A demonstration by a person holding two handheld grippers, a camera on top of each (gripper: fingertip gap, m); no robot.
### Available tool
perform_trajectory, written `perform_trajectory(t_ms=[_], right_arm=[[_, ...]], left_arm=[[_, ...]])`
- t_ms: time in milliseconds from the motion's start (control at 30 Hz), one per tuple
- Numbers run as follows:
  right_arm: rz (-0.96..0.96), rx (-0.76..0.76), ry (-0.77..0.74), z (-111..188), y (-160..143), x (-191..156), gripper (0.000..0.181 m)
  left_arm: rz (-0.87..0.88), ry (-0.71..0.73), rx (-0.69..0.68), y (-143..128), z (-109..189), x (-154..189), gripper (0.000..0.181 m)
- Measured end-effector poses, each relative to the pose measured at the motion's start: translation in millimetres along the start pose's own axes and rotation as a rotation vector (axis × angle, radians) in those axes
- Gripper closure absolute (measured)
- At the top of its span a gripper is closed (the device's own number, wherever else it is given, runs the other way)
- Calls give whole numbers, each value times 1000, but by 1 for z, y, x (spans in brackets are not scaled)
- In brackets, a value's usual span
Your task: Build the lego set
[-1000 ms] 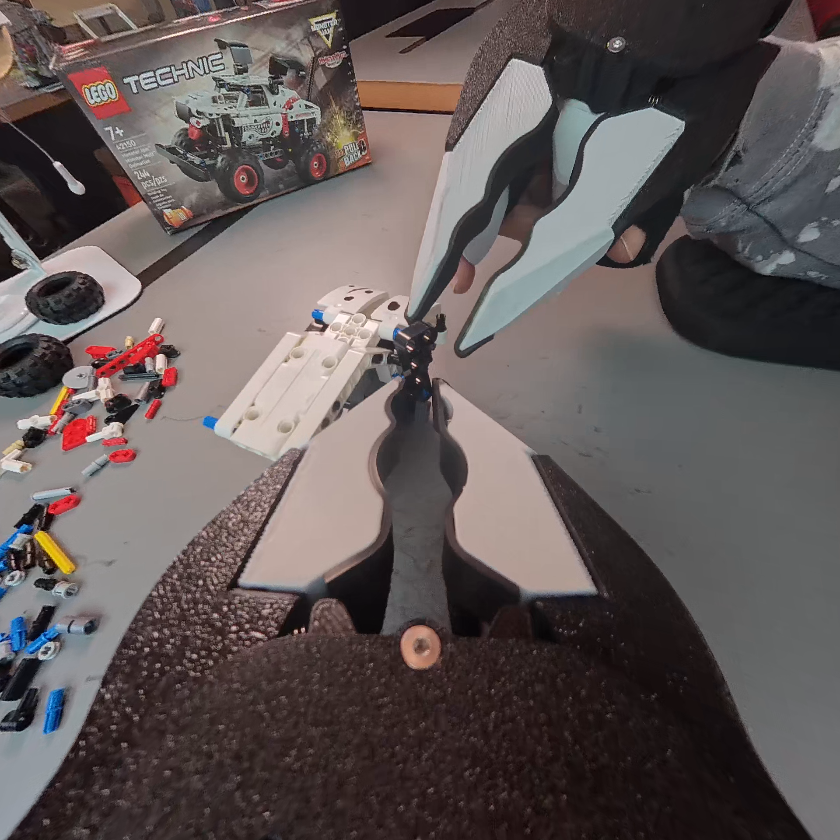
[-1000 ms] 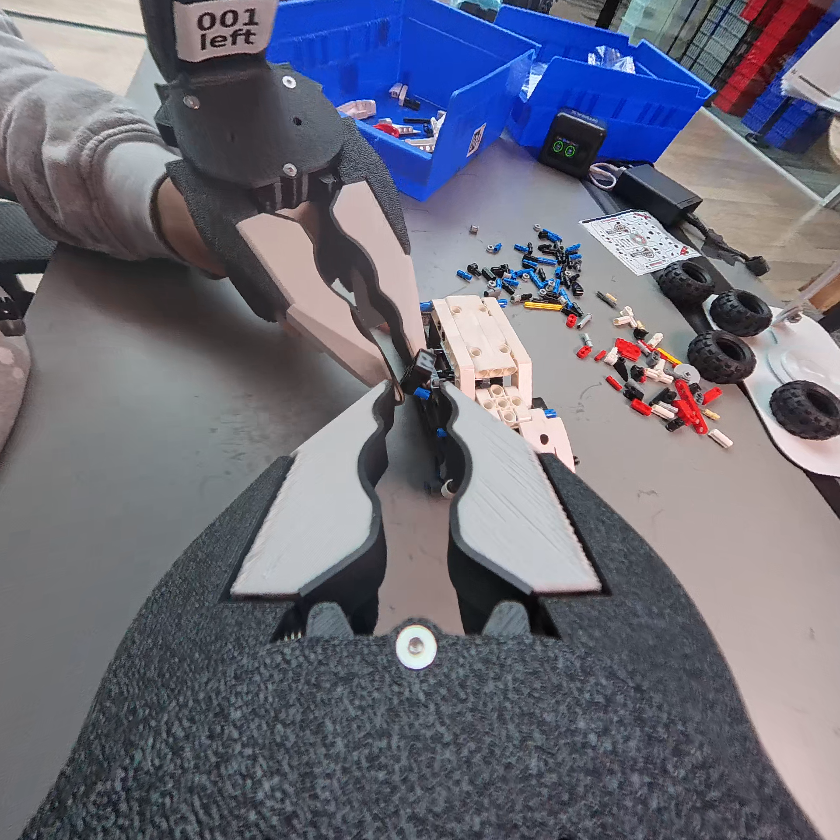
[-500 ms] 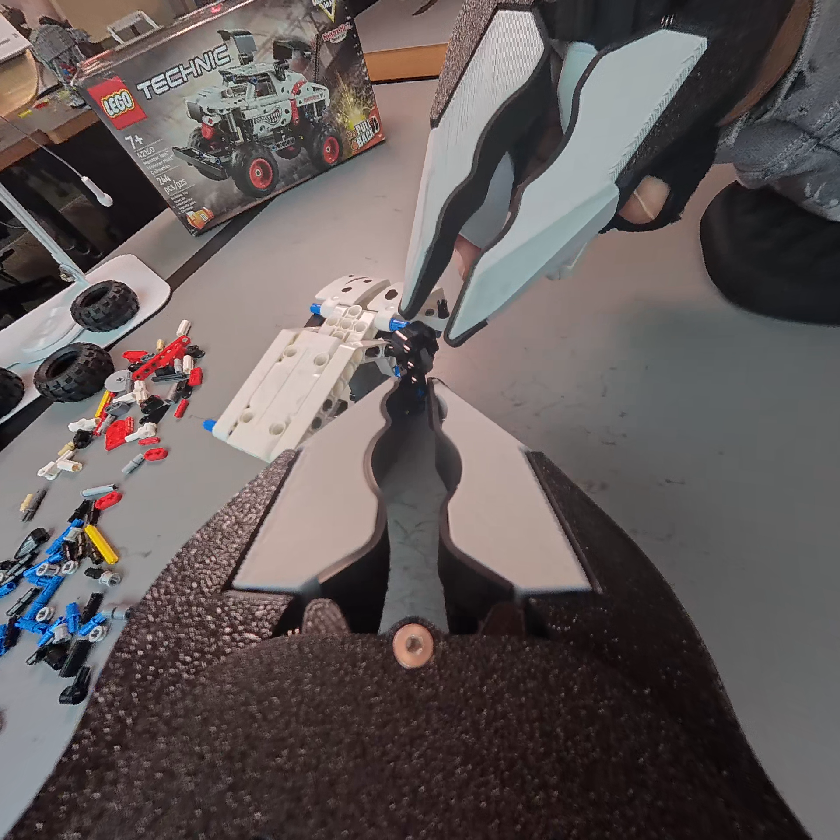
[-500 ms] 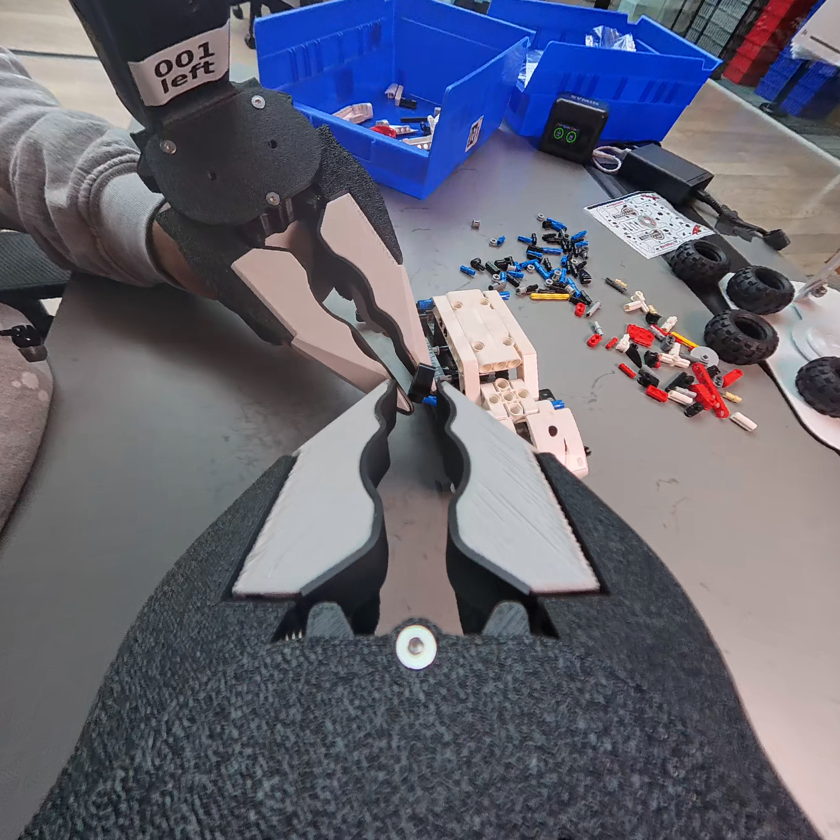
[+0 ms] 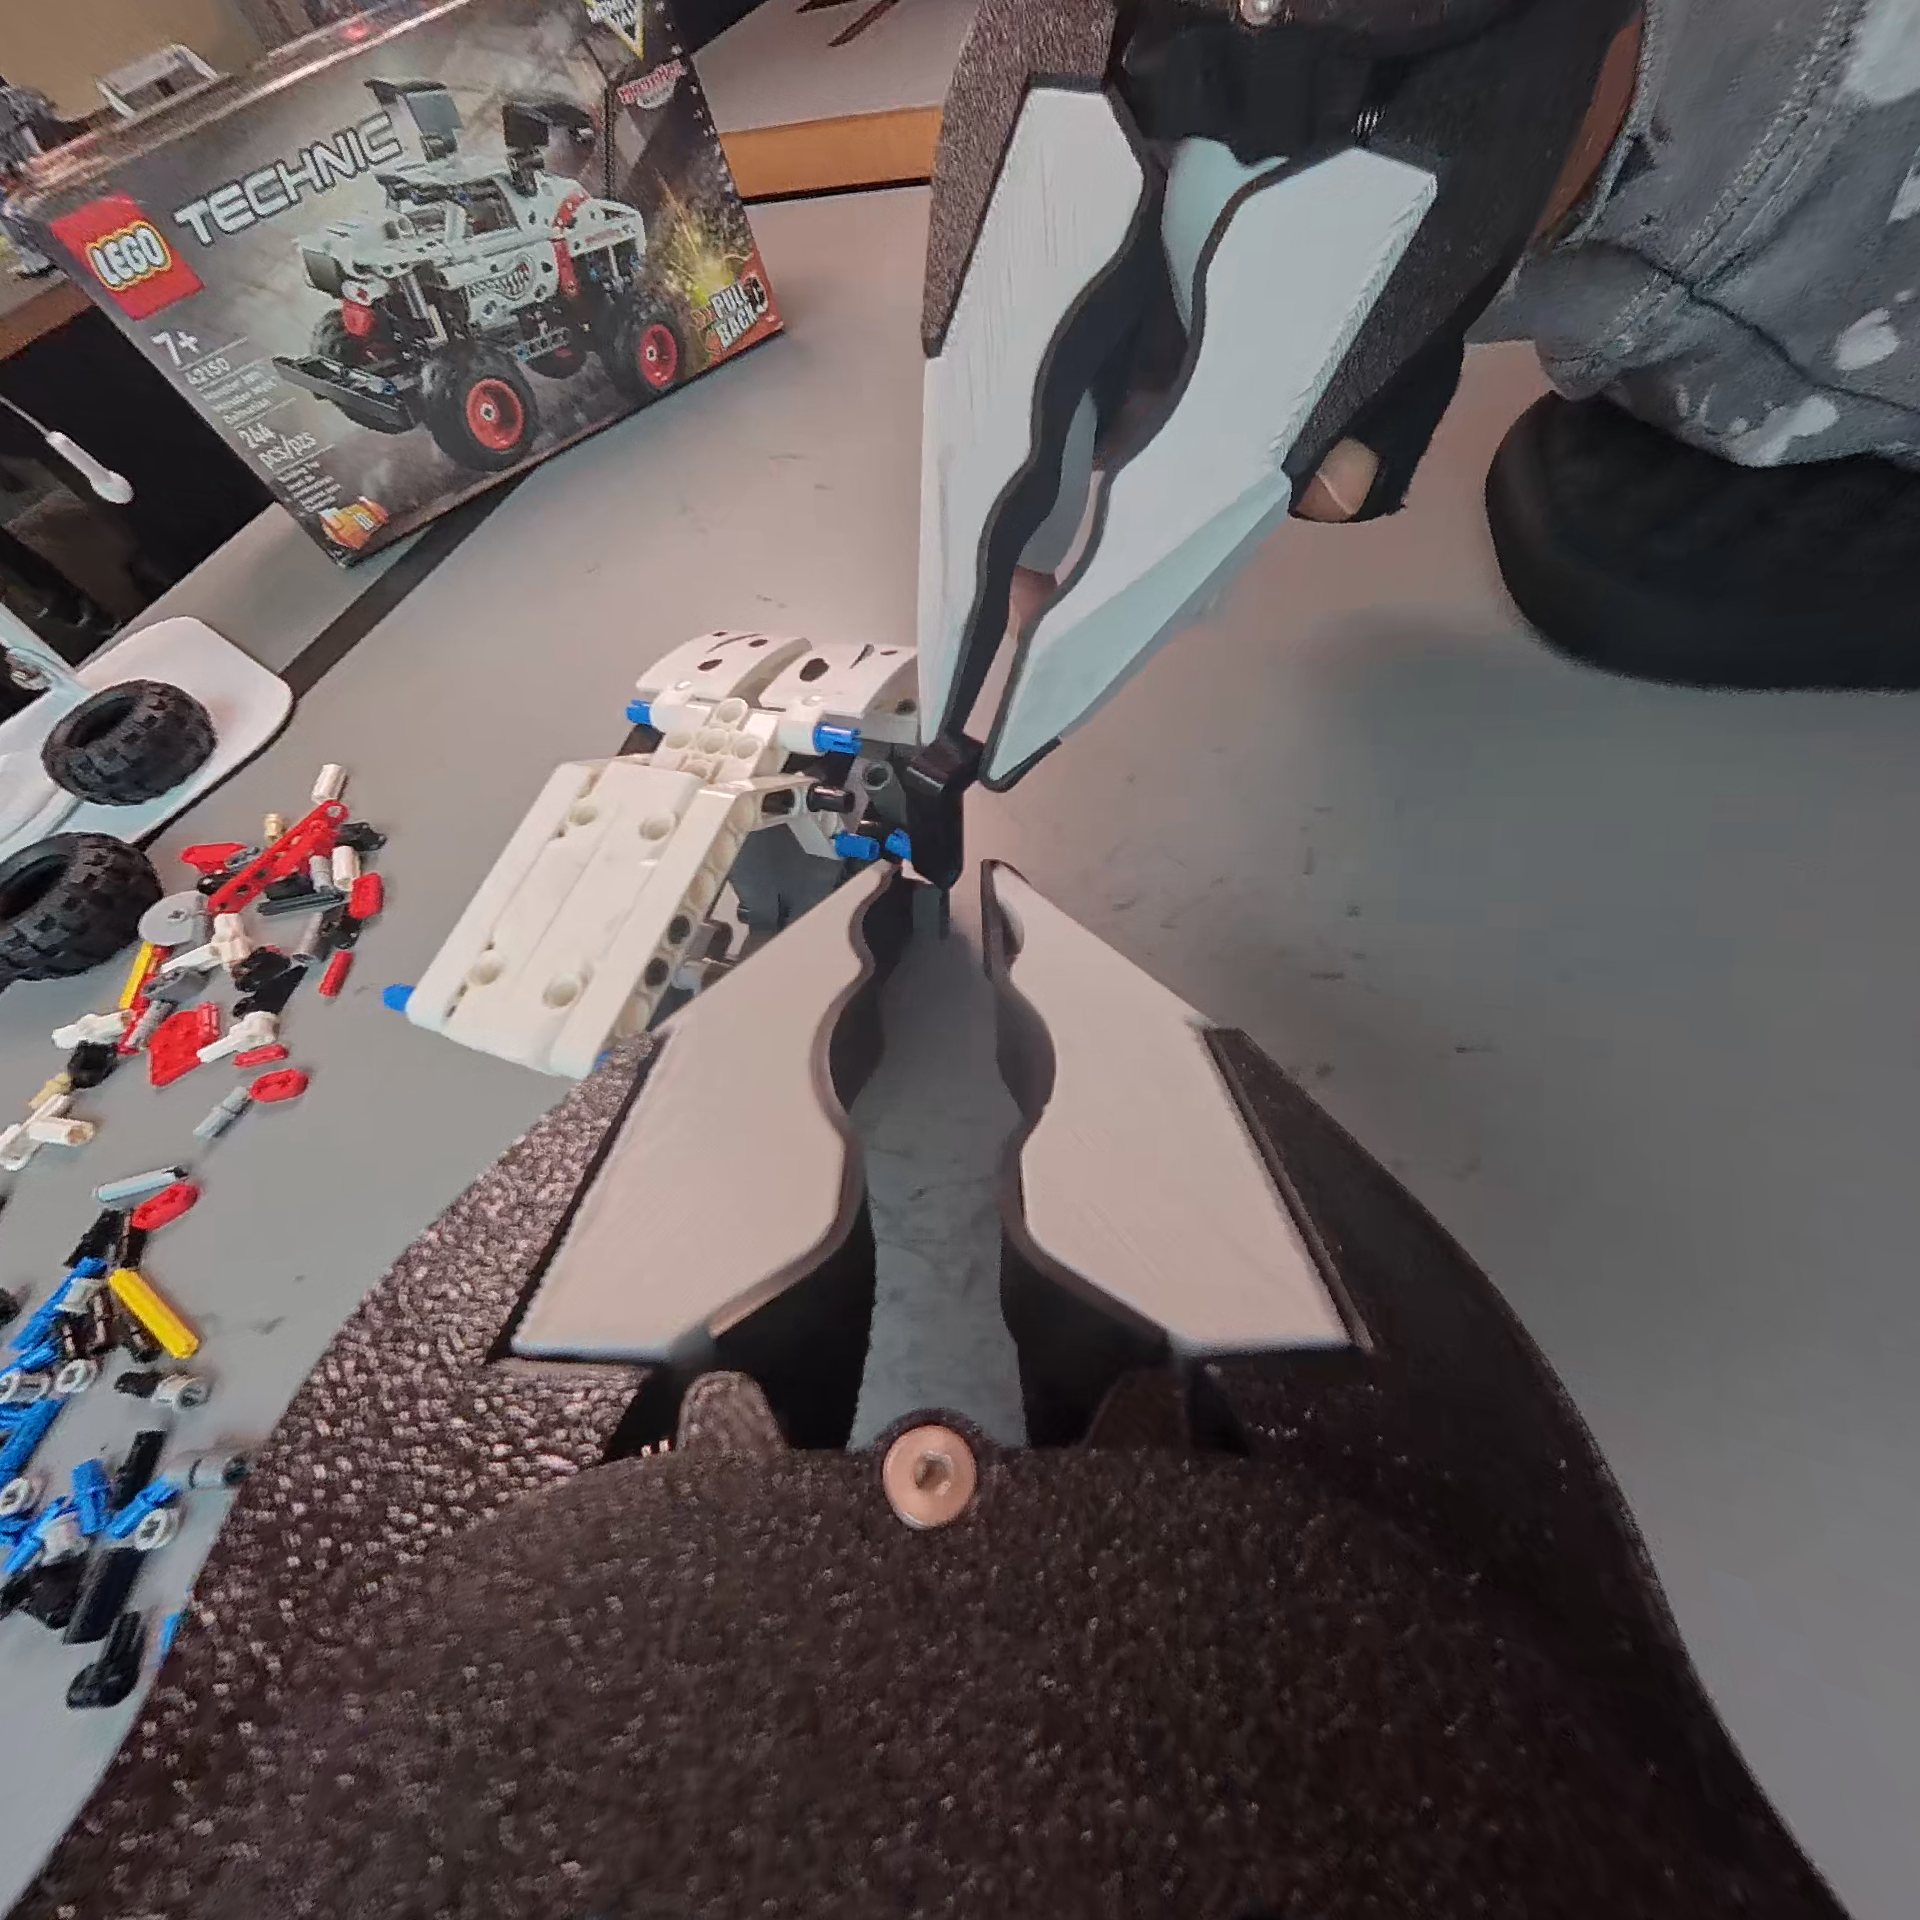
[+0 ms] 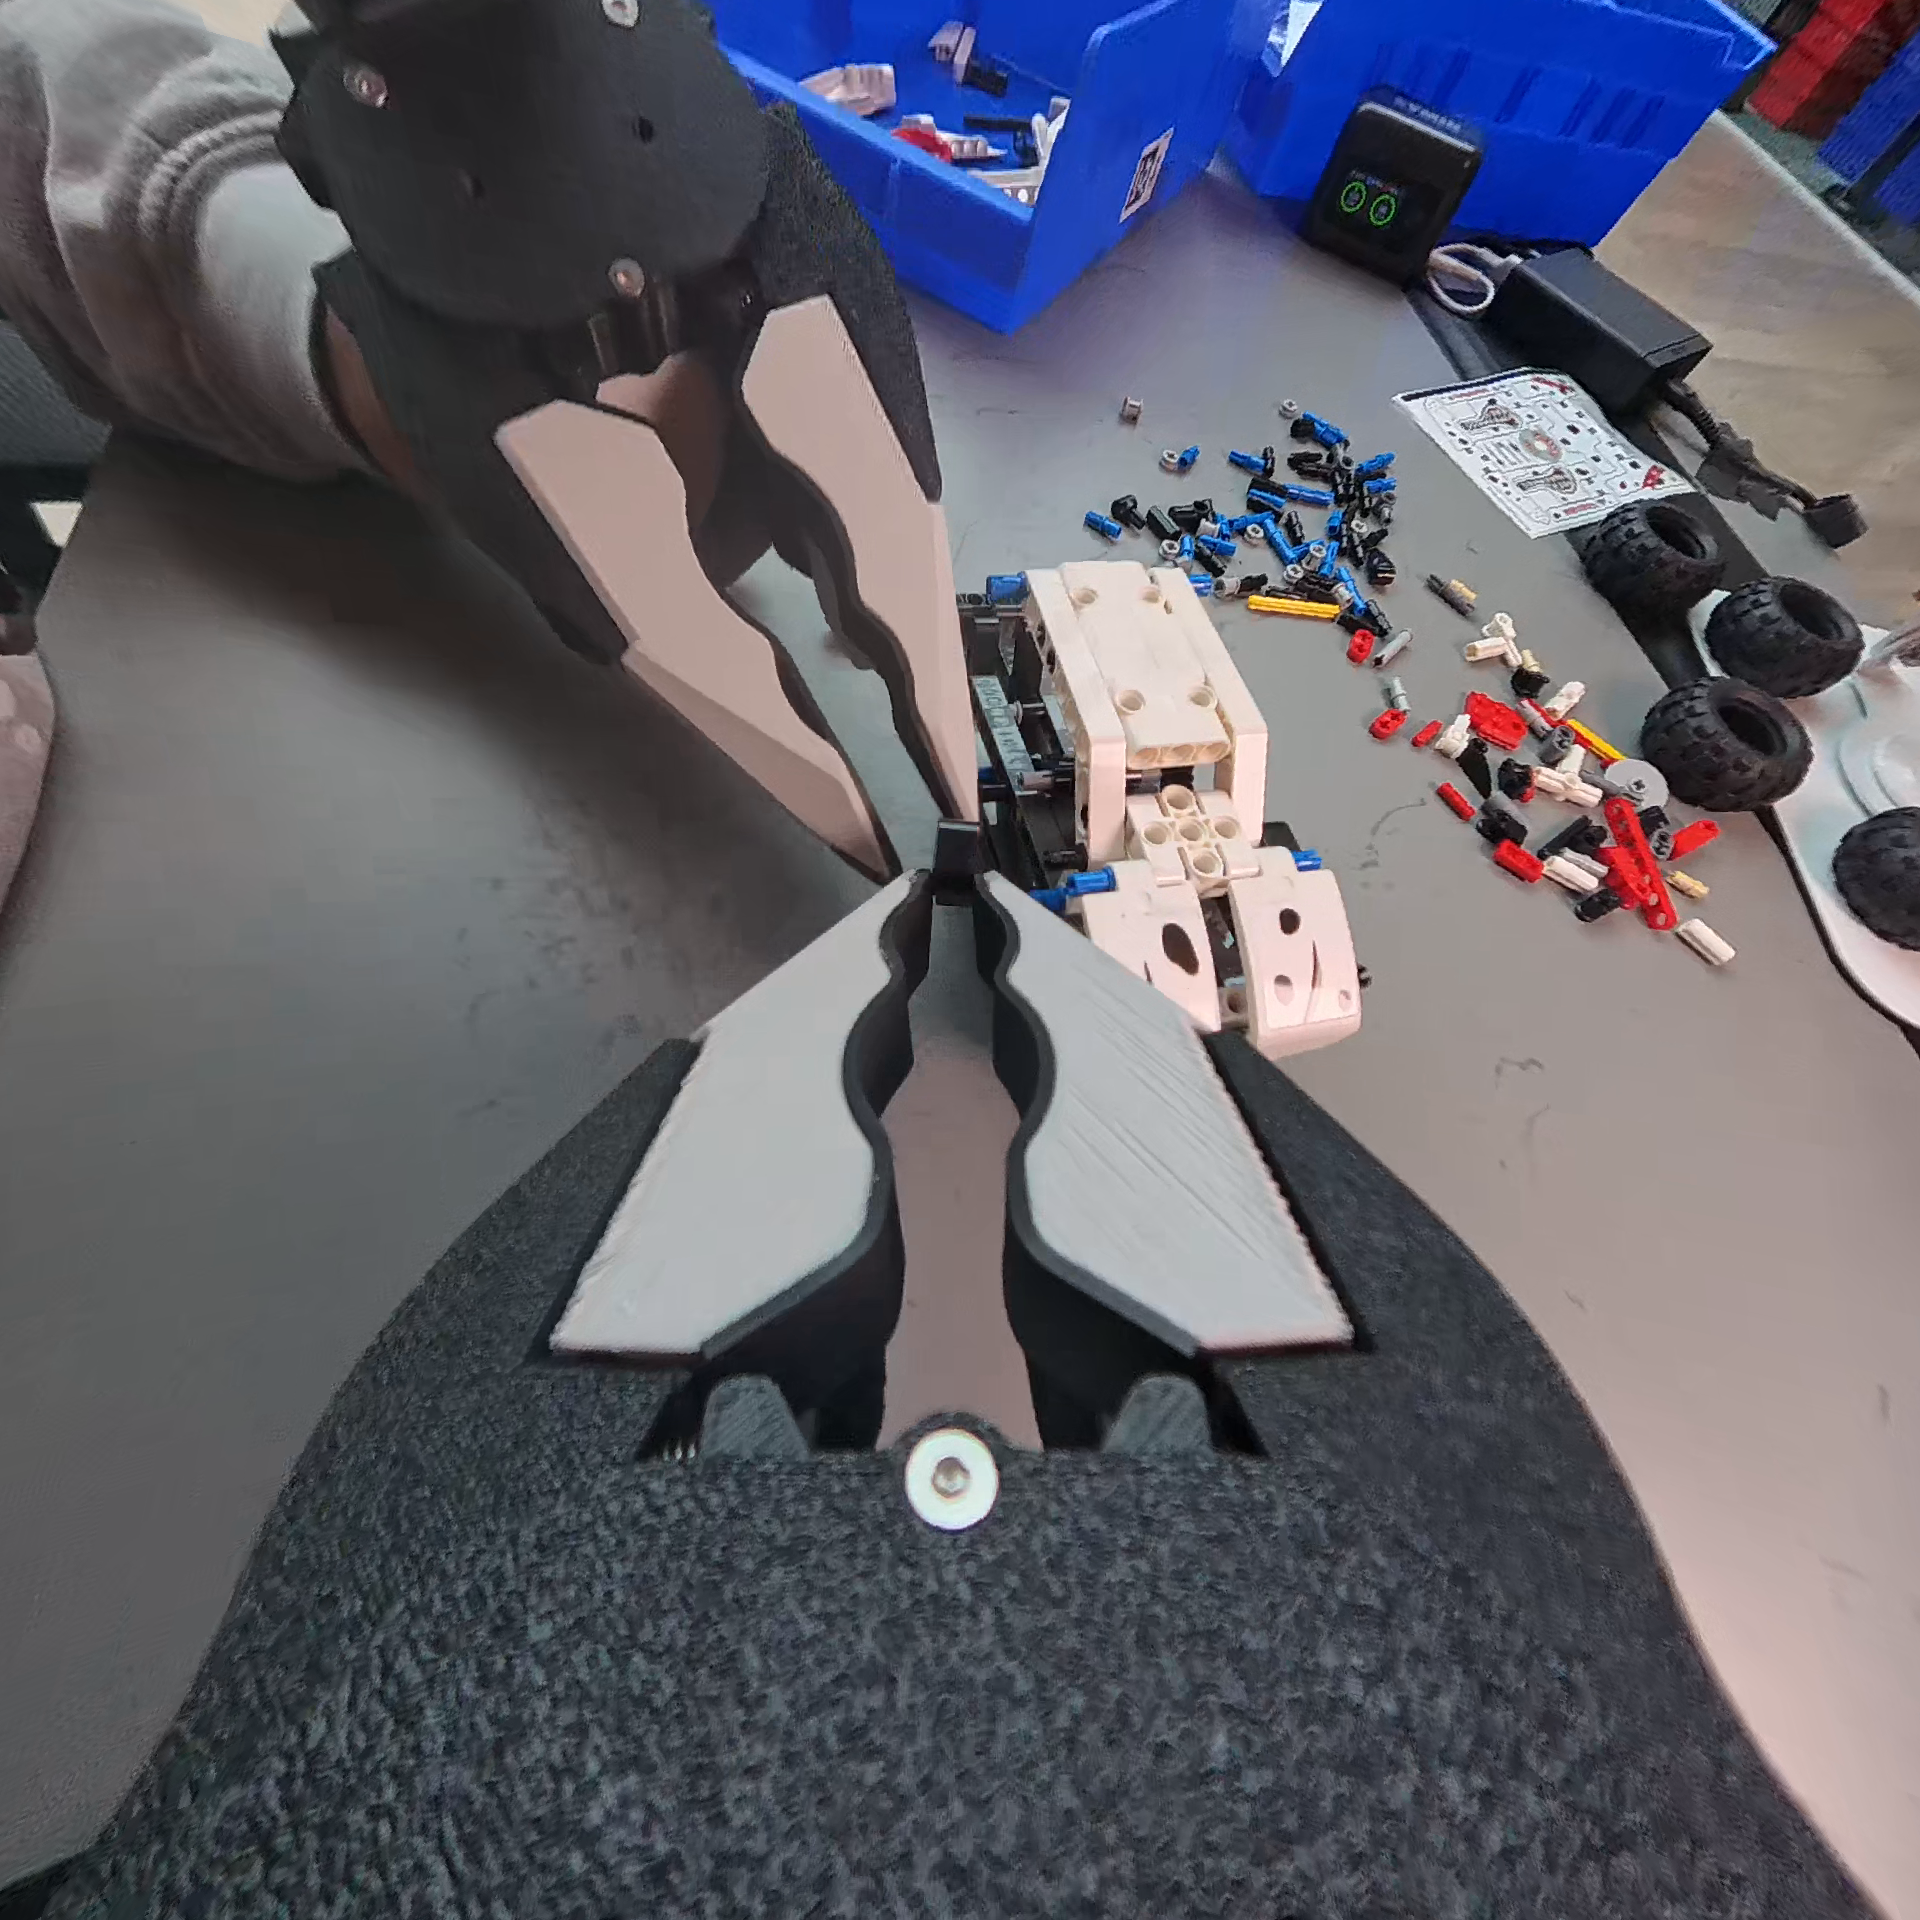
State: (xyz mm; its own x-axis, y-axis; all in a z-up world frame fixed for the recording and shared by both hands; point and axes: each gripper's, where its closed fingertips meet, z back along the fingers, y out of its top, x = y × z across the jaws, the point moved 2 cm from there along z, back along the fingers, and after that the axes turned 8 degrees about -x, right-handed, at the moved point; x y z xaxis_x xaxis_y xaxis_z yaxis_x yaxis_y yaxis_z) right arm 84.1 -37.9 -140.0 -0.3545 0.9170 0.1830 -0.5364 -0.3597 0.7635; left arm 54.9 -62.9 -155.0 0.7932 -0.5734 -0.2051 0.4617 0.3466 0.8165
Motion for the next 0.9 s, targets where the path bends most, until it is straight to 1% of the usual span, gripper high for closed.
perform_trajectory(t_ms=[133,200,267,333,433,500,567,767,800,833,900], right_arm=[[28,-30,-1,8,-3,3,174],[64,-61,-1,10,-3,5,174],[103,-114,21,10,-4,5,174],[139,-153,36,9,-2,7,174],[182,-197,54,6,1,10,174],[194,-212,72,5,3,12,174],[199,-235,99,4,2,12,174],[224,-277,142,1,6,16,174],[230,-283,152,1,6,15,174],[236,-289,155,0,6,15,174],[241,-285,155,-2,5,15,174]], left_arm=[[-26,36,61,14,21,-16,157],[-33,27,69,23,32,-29,148],[-37,-13,2,24,36,-42,137],[-32,-77,-106,18,33,-53,123],[-38,-209,-226,11,20,-56,105],[-74,-232,-297,2,8,-59,96],[-133,-212,-331,0,-4,-64,97],[-227,-308,-396,5,-20,-56,100],[-230,-326,-406,4,-21,-54,102],[-237,-346,-407,2,-22,-52,110],[-249,-385,-402,-1,-22,-48,119]])
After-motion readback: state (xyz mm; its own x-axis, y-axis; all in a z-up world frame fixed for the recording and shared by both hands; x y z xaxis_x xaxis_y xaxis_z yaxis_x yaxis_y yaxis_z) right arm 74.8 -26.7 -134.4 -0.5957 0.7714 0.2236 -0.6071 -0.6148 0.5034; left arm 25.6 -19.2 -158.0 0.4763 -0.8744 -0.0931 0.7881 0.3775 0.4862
